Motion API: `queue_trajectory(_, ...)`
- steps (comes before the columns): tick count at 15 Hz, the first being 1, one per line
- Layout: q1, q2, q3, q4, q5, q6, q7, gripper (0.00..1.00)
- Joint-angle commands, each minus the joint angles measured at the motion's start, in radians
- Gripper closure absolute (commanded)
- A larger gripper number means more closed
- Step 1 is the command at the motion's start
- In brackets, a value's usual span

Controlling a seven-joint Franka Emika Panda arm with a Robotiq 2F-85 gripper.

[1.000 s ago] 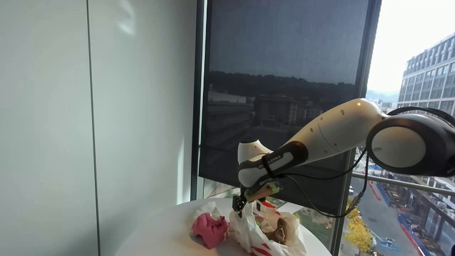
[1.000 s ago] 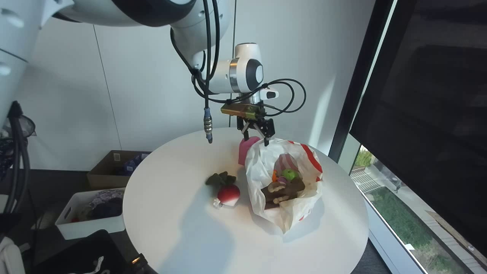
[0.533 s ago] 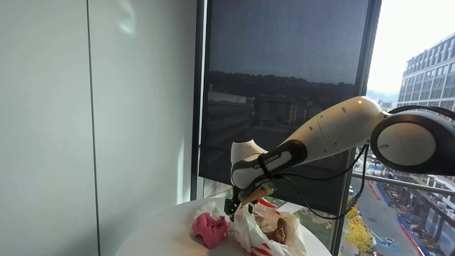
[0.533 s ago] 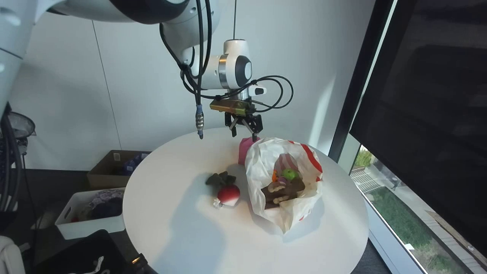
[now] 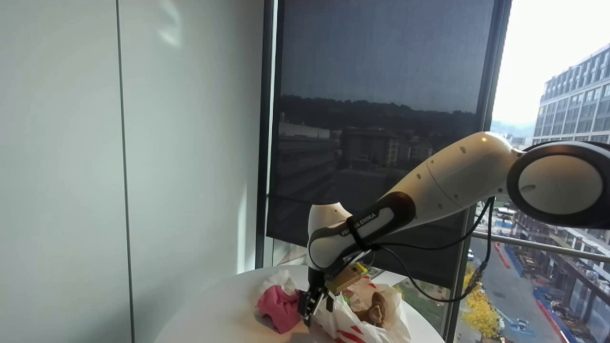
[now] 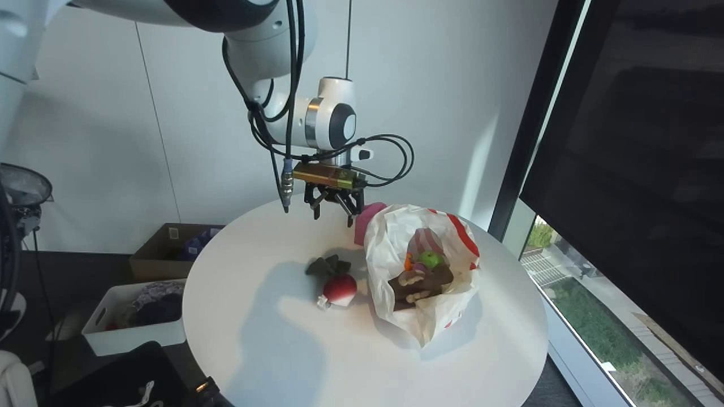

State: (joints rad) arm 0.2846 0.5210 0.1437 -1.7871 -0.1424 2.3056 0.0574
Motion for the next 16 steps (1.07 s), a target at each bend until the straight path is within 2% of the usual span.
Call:
queue_trajectory(1, -0.034, -0.033, 0.019, -0.134, 0.002, 0.052, -0.103, 0.0)
queue_trajectory(3, -0.023, -0.014, -0.009, -0.189, -0.061, 0.142, -0.109, 0.0)
queue_trajectory(6, -0.027, 0.016, -0.02, -0.251, -0.096, 0.276, -0.115, 0.0)
queue_trajectory(10, -0.028, 0.065, -0.035, -0.292, -0.119, 0.386, -0.116, 0.0)
queue_trajectory(16, 0.037, 0.121, -0.153, -0.331, -0.278, 0.599, -0.105, 0.0)
